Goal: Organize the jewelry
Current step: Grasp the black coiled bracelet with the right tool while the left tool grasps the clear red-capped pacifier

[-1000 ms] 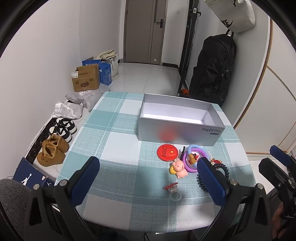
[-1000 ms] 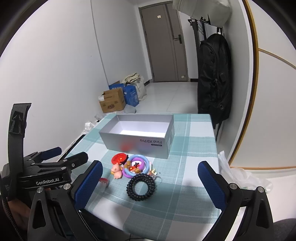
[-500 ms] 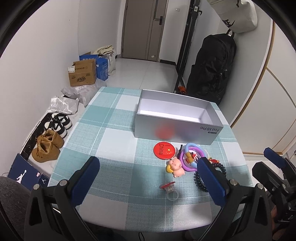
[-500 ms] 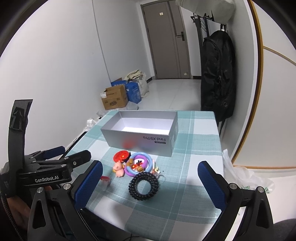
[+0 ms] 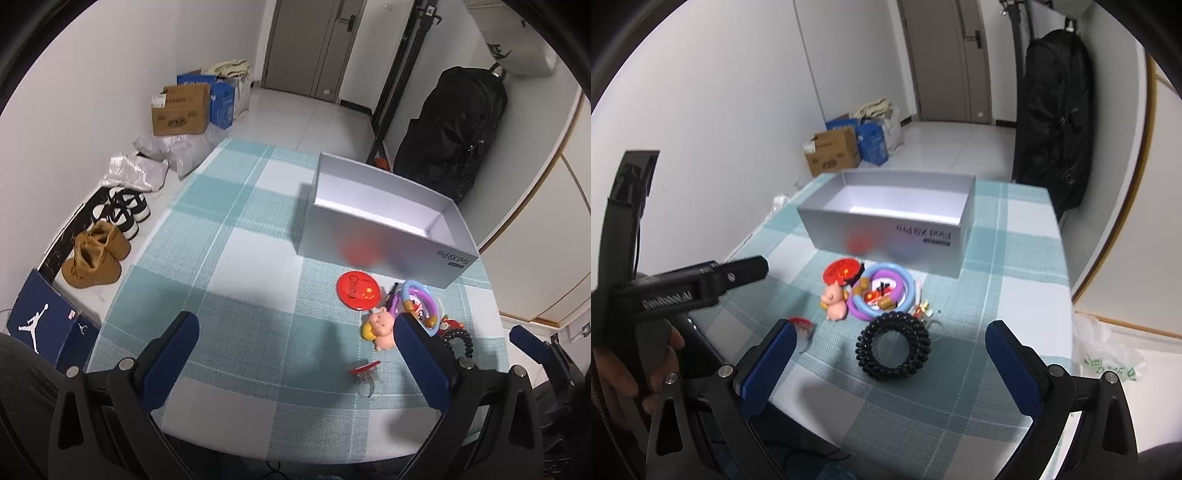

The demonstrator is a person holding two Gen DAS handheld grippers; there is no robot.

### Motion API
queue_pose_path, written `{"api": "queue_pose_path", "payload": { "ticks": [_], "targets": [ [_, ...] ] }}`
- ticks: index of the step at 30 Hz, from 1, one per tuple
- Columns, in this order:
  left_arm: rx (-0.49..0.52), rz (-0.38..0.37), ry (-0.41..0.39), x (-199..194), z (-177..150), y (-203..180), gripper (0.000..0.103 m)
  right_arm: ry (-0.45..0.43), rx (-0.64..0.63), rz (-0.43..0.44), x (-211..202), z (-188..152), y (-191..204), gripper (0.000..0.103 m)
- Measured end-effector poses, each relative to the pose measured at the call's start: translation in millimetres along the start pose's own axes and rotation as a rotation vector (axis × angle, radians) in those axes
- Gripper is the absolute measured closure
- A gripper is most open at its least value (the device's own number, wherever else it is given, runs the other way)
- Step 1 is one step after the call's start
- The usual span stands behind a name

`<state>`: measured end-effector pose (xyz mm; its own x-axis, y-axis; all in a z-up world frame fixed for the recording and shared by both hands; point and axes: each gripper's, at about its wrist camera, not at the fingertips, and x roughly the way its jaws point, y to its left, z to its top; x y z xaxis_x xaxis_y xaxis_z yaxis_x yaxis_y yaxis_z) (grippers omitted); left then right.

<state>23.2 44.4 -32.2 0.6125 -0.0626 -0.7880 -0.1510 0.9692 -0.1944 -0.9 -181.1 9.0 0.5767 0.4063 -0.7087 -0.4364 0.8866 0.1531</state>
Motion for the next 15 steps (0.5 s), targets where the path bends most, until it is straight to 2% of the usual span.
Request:
{"api": "queue_pose_path", "payload": {
  "ticks": [3, 7, 11, 15],
  "targets": [
    [0.000, 0.007, 0.021, 3.8, -1.4, 1.4, 0.001, 0.034, -0.010, -0.012, 11.3, -0.9, 1.2, 0.001],
    [0.009, 0.031, 0.034, 8.4, -0.1, 3.1, 0.001, 0.095, -0.029, -0.040, 28.1, -3.4, 3.5, 0.009],
    [0.001, 0.041, 0.054, 11.4, 0.8, 9.3, 0.001, 0.155, -0.053, -0.060, 44.7, -6.3, 7.5, 0.024],
    [-0.004, 0.048, 0.069, 12.3, 0.0, 13.3, 0.001, 0.162, -0.080, -0.081, 48.2, -7.1, 11.8, 0.026]
  ]
}}
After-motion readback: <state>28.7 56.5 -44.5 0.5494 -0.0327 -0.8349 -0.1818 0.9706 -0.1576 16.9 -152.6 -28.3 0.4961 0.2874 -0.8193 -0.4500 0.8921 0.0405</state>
